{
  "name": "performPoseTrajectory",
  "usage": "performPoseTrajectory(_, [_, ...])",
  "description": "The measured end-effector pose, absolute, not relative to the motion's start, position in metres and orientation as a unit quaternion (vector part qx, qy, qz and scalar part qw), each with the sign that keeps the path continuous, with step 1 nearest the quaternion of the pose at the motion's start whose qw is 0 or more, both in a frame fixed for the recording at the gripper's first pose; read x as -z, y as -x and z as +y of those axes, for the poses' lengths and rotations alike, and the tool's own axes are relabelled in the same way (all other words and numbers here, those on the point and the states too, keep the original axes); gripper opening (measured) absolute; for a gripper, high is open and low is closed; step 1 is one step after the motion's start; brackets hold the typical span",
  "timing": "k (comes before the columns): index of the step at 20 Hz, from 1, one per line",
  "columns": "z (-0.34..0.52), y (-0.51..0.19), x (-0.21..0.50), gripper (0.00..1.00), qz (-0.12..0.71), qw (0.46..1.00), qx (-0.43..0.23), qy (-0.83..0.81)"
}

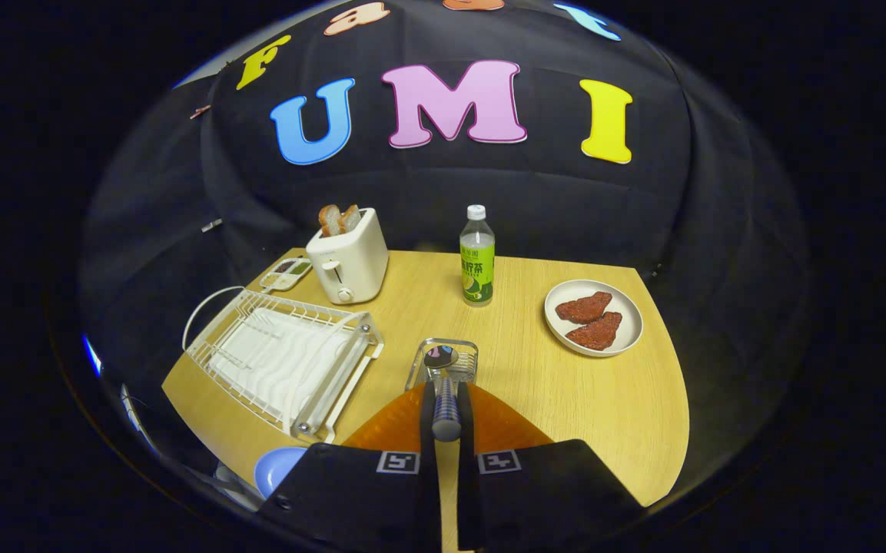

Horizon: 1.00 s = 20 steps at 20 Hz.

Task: Take the plate from the dish rack, then take the spoon from the basket and place it into the plate.

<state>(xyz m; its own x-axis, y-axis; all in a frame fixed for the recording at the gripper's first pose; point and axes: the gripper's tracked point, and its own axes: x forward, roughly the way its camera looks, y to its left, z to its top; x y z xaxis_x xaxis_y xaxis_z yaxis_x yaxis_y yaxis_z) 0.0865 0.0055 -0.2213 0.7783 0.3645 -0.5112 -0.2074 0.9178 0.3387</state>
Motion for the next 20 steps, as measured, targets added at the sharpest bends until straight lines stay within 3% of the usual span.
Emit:
performPoseTrajectory(8, [0.05, 0.021, 0.179, 0.13, 0.311, 0.912, -0.199, -0.179])
performPoseTrajectory(13, [0.108, 0.085, 0.215, 0.13, 0.358, 0.884, -0.245, -0.176])
performPoseTrajectory(20, [0.153, 0.097, 0.267, 0.13, 0.386, 0.868, -0.277, -0.145])
